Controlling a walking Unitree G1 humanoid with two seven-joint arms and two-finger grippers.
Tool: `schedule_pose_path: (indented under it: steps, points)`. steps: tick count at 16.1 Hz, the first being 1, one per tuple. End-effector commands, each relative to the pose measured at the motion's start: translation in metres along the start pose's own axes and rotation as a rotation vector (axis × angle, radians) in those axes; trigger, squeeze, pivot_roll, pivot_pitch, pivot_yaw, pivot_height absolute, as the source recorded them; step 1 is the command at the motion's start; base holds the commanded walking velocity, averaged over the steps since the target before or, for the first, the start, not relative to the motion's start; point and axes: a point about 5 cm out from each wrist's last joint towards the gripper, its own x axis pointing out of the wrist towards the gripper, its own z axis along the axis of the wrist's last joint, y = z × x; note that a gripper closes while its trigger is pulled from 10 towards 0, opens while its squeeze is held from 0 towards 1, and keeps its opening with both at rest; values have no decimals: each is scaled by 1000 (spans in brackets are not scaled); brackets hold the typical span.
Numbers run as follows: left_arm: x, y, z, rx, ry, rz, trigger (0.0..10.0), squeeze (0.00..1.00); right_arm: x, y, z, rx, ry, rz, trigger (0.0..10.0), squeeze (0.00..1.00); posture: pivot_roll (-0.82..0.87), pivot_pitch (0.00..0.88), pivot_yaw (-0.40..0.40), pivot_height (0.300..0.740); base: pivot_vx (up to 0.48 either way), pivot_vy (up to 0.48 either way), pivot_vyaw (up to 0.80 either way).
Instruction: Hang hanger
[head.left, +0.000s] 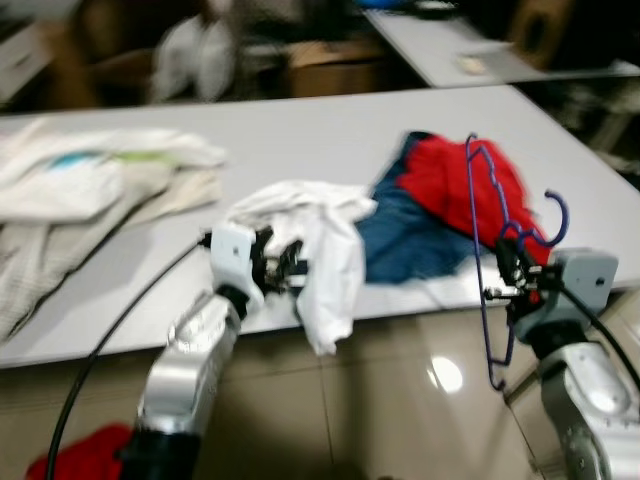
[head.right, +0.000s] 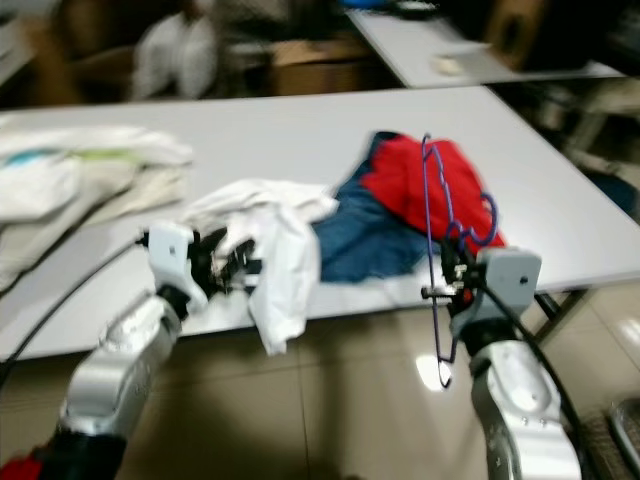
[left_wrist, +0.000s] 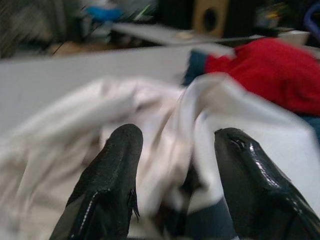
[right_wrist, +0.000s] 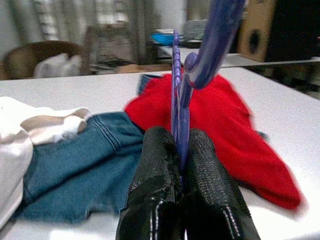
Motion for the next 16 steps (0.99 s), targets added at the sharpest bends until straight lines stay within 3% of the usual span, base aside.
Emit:
schedule_pose_path:
  steps: [1, 3, 4, 6, 9, 10, 11, 13, 16]
  points:
    - [-2, 5, -4, 34, 20, 26, 10000, 0, -1, 8, 4, -6, -14, 14, 10000, 0, -251, 0, 0, 740, 0, -480, -800]
    - [-1, 4, -7, 14, 42, 20, 10000, 0, -1, 8, 4, 1, -13, -5, 10000, 0, -251, 0, 3, 740, 0, -480, -800]
    - [-1, 3, -10, -52, 58, 14, 10000, 0, -1, 7, 4, 2, -14, -15, 10000, 0, -251, 0, 3, 740, 0, 0, -800]
    - [-2, 3, -8, -37, 42, 9, 10000, 0, -2, 5, 5, 10, -22, -25, 10000, 0, -250, 0, 2, 740, 0, 448, -400]
    - [-3, 9, -11, -29, 54, 59, 10000, 0, -1, 4, 5, 0, -20, -13, 10000, 0, -243, 0, -2, 740, 0, 0, 0]
    - [-5, 11, -10, -47, 39, 53, 10000, 604, 0, 4, 5, -10, -14, 0, 10000, 0, -241, 0, -2, 740, 0, 0, 0]
    - [-8, 12, -4, -84, -11, 36, 10000, 1000, 0, 1, 5, -16, -10, 6, 10000, 0, -241, 0, -2, 740, 0, 0, 0]
    - [-11, 15, -1, -63, -19, 36, 10000, 1000, 1, -4, 5, -23, -7, 10, 10000, 0, -221, 0, -5, 740, 0, 0, 0]
    - [-14, 16, -8, 12, 52, 14, 10000, 1000, 2, -7, -3, -49, 49, 71, 10000, 0, -207, 0, -11, 740, 0, 0, 0]
